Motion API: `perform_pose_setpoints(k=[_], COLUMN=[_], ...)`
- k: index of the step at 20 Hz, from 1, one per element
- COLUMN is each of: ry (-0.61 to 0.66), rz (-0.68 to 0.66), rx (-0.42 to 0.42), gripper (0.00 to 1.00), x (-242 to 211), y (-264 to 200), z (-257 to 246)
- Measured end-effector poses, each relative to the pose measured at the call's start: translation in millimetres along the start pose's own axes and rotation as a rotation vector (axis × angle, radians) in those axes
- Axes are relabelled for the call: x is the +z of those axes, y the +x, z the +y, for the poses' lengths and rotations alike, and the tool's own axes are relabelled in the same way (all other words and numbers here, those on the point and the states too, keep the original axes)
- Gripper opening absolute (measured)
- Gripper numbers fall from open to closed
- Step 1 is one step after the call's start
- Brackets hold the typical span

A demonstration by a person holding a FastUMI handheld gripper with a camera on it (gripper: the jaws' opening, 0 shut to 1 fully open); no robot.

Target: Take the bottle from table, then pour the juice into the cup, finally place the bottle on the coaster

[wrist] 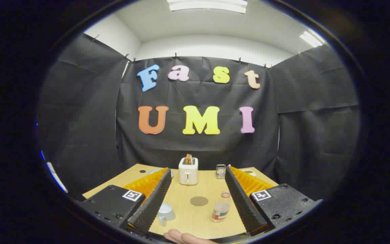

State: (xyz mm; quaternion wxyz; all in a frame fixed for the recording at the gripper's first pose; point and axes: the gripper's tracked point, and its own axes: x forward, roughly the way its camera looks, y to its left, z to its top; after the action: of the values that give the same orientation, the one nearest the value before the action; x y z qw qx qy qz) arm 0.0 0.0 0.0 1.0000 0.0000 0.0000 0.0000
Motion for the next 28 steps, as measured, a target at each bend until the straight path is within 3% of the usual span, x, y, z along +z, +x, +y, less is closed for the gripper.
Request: perform_pose_setpoints(k=[18,28], ry=[-0.007,0.009], rz=[0.014,0.078], rx=[0.017,0.014], gripper=[1.0,1.0], x=[-19.2,-71.5], y=[-2.1,16.1], z=[-2.4,-17.8])
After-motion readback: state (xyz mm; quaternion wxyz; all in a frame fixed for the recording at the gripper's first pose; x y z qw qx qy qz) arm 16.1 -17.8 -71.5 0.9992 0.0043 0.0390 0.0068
